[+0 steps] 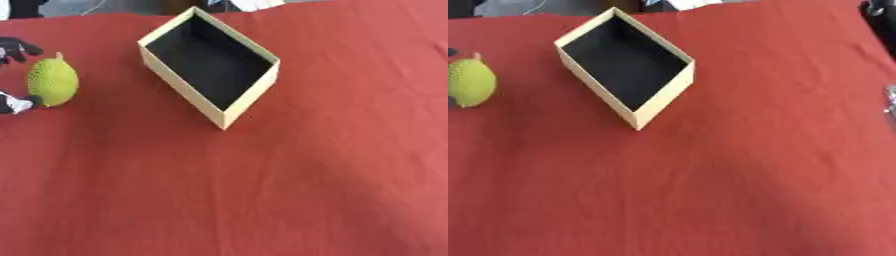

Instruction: Pick up objects on the table and place them in the box.

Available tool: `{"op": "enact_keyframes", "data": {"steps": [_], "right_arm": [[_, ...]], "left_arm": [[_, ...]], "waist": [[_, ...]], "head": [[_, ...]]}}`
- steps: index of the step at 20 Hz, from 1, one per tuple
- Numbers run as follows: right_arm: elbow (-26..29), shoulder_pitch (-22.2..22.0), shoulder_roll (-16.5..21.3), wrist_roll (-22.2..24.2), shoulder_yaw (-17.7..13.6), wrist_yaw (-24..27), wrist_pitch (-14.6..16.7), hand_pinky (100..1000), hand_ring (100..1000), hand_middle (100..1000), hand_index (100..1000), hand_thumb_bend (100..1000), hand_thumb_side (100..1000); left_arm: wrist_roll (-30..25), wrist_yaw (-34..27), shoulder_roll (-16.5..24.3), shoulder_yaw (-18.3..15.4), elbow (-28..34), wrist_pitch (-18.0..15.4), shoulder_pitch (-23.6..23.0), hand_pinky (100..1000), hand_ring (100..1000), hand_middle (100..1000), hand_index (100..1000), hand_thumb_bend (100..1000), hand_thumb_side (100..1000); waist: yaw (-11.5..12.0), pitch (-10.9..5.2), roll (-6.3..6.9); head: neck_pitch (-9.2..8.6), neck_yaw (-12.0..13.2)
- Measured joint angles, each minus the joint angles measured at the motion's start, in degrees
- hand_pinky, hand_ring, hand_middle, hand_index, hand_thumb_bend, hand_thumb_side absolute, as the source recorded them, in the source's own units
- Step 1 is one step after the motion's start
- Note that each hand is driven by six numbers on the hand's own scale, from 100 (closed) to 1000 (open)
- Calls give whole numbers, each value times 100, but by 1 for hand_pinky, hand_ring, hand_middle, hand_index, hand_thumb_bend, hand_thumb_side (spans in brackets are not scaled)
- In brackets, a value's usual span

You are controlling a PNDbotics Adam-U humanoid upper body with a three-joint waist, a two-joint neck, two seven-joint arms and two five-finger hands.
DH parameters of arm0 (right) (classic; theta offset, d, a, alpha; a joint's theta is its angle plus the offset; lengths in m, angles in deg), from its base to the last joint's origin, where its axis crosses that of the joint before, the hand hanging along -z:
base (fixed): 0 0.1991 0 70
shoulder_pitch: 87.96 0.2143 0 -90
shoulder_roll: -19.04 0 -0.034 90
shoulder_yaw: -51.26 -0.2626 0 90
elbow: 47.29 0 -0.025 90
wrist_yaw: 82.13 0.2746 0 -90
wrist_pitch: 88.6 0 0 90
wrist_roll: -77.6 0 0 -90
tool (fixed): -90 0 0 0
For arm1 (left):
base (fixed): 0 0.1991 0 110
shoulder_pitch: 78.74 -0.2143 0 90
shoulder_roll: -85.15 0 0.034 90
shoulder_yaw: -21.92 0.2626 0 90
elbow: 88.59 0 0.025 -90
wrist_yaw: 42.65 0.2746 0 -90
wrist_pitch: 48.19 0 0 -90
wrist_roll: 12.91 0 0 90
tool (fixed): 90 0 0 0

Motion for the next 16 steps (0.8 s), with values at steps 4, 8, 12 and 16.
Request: {"op": "enact_keyframes", "data": {"steps": [4, 8, 12, 16], "right_arm": [[0, 37, -18, 4, 1, 5, 2, 797, 768, 671, 806, 100, 589], [0, 40, -48, 10, 1, 11, 9, 797, 768, 670, 805, 100, 590], [0, 56, -64, 12, 1, 25, 11, 797, 768, 669, 805, 100, 591], [0, 57, -97, 12, 1, 38, 11, 797, 767, 669, 806, 100, 592]], "left_arm": [[6, 194, -144, 1, -274, -46, 132, 805, 818, 833, 925, 415, 115], [204, 599, -255, -11, -568, -79, 269, 795, 812, 825, 916, 414, 102], [567, 1074, -357, -85, -868, -90, 377, 767, 782, 773, 891, 377, 100], [1081, 1610, -420, -136, -1071, -94, 415, 706, 705, 678, 822, 259, 100]], "waist": [[-37, 5, -4], [-73, 29, -4], [-104, 44, -2], [-127, 62, -1]], "head": [[-2, 29], [-45, 68], [-64, 79], [-97, 98]]}}
